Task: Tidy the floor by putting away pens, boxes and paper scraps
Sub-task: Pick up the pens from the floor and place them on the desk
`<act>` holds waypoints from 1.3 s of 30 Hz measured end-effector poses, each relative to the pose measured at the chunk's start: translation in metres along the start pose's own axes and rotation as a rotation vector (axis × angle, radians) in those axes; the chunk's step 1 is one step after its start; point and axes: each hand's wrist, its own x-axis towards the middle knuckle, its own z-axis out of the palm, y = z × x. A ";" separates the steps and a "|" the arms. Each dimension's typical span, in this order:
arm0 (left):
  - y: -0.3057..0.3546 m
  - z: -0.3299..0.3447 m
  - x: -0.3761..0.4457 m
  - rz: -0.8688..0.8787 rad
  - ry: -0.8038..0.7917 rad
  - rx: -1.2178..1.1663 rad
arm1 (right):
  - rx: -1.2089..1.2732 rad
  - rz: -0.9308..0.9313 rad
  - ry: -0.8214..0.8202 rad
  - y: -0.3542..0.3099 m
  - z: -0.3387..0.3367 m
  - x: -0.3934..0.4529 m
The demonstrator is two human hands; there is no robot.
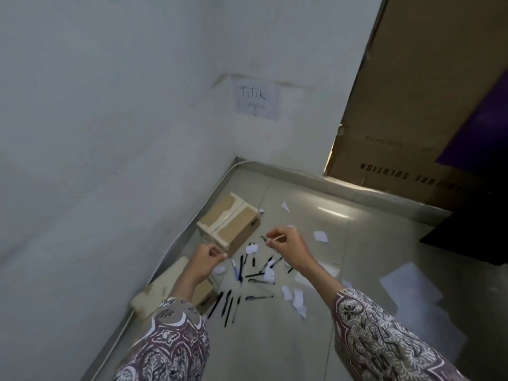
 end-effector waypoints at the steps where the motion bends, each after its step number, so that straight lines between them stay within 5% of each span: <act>1: -0.011 -0.005 0.001 -0.007 -0.016 0.009 | 0.005 0.014 0.003 0.001 0.012 0.003; 14: -0.150 -0.002 0.036 -0.148 -0.042 -0.047 | -0.107 0.144 -0.181 0.078 0.159 0.049; 26: -0.370 0.141 0.146 -0.257 0.019 -0.139 | -0.220 0.022 -0.306 0.292 0.308 0.144; 39: -0.559 0.272 0.284 -0.082 0.180 0.223 | -0.150 -0.079 -0.160 0.497 0.431 0.236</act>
